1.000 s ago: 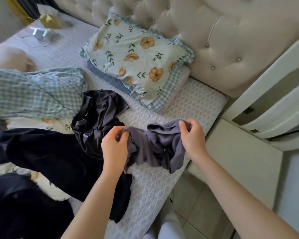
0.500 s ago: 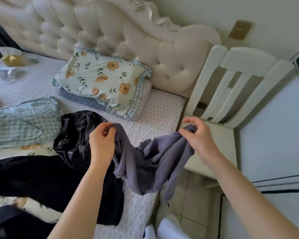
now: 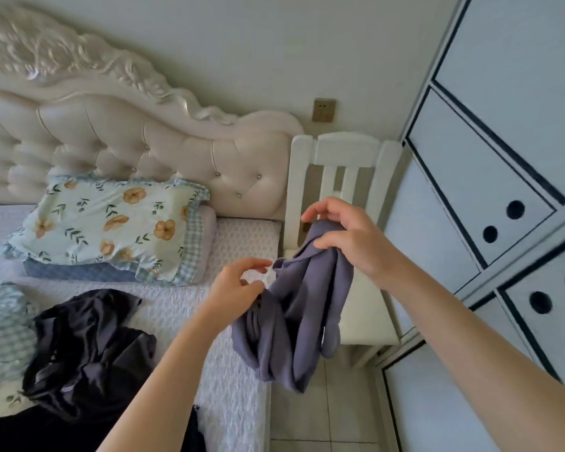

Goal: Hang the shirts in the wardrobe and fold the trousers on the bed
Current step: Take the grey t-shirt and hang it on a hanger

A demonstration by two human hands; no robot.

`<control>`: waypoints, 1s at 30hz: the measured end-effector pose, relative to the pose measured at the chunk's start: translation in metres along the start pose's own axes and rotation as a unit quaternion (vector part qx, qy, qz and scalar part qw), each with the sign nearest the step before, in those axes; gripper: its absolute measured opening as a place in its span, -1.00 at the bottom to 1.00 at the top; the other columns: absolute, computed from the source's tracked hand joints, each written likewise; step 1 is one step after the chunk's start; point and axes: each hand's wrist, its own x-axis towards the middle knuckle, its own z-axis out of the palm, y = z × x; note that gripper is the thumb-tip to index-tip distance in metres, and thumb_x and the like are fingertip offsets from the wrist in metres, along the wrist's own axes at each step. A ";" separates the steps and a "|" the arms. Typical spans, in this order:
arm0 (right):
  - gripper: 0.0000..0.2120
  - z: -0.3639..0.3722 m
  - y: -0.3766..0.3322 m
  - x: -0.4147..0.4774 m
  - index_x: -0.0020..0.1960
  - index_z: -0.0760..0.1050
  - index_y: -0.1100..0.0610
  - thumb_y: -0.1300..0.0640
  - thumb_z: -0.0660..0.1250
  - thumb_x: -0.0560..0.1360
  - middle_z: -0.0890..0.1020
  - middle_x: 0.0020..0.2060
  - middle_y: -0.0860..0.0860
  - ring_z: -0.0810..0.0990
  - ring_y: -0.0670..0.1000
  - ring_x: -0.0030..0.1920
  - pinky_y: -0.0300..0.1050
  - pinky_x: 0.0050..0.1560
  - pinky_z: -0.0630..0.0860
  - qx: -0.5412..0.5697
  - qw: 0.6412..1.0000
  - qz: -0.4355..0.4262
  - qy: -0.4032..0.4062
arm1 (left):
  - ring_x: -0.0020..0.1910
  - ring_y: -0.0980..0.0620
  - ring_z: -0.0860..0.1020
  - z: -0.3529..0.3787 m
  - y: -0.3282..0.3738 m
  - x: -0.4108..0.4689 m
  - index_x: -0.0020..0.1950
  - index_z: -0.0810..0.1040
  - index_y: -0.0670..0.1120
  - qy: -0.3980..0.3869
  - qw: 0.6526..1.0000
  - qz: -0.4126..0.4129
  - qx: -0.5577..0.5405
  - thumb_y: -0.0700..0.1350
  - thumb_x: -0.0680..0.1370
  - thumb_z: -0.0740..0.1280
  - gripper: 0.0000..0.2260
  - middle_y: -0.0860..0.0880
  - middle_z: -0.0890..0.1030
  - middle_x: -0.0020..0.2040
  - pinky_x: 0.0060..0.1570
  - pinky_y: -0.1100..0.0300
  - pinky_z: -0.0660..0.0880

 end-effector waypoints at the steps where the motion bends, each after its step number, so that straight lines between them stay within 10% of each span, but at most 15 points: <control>1: -0.70 -0.006 -0.006 -0.003 0.03 0.53 0.15 0.39 0.31 0.34 0.60 -0.12 -0.12 0.52 -0.17 -0.07 -0.33 0.02 0.41 -0.001 1.000 -0.004 -0.006 | -0.19 0.01 0.59 0.007 0.009 0.004 0.16 0.56 0.18 -0.023 1.000 0.013 -0.001 -0.26 0.50 0.29 -0.62 0.22 0.58 0.08 -0.10 0.07 0.58; 6: -0.68 -0.038 -0.031 -0.029 -0.03 0.53 0.09 0.30 0.28 0.24 0.60 -0.14 -0.16 0.52 -0.21 -0.06 -0.37 0.00 0.40 -0.001 1.000 -0.016 0.002 | 0.00 0.05 0.60 0.047 0.053 0.018 0.45 0.37 0.15 -0.104 0.991 0.082 0.025 -0.03 0.59 0.33 -0.57 0.18 0.54 0.25 0.11 0.03 0.55; 13: -0.79 -0.094 -0.044 -0.091 -0.11 0.58 0.05 0.28 0.32 0.31 0.60 -0.19 -0.04 0.53 -0.11 -0.16 -0.26 -0.06 0.41 0.018 0.992 -0.007 0.126 | -0.28 -0.06 0.60 0.095 0.104 0.017 -0.19 0.60 -0.07 -0.189 0.967 0.132 0.103 0.03 0.53 0.34 -0.80 -0.10 0.63 -0.28 -0.17 -0.08 0.59; 20: -0.78 -0.138 -0.044 -0.167 -0.07 0.61 0.05 0.34 0.34 0.45 0.56 -0.23 0.13 0.48 -0.06 -0.21 -0.18 -0.14 0.37 -0.113 0.957 0.033 0.265 | -0.38 0.08 0.41 0.109 0.141 0.006 -0.23 0.56 -0.11 -0.109 0.950 0.225 0.189 -0.01 0.52 0.43 -0.78 0.01 0.49 -0.40 -0.34 0.25 0.31; 30: -0.79 -0.151 -0.039 -0.258 0.02 0.66 0.05 0.23 0.28 0.54 0.67 -0.04 -0.09 0.56 -0.14 0.05 -0.45 -0.04 0.36 -0.182 0.910 0.068 0.366 | -0.43 0.01 0.31 0.116 0.184 -0.046 -0.39 0.35 -0.15 -0.127 0.919 0.267 0.260 0.18 0.42 0.47 -0.50 -0.02 0.33 -0.47 -0.35 0.11 0.26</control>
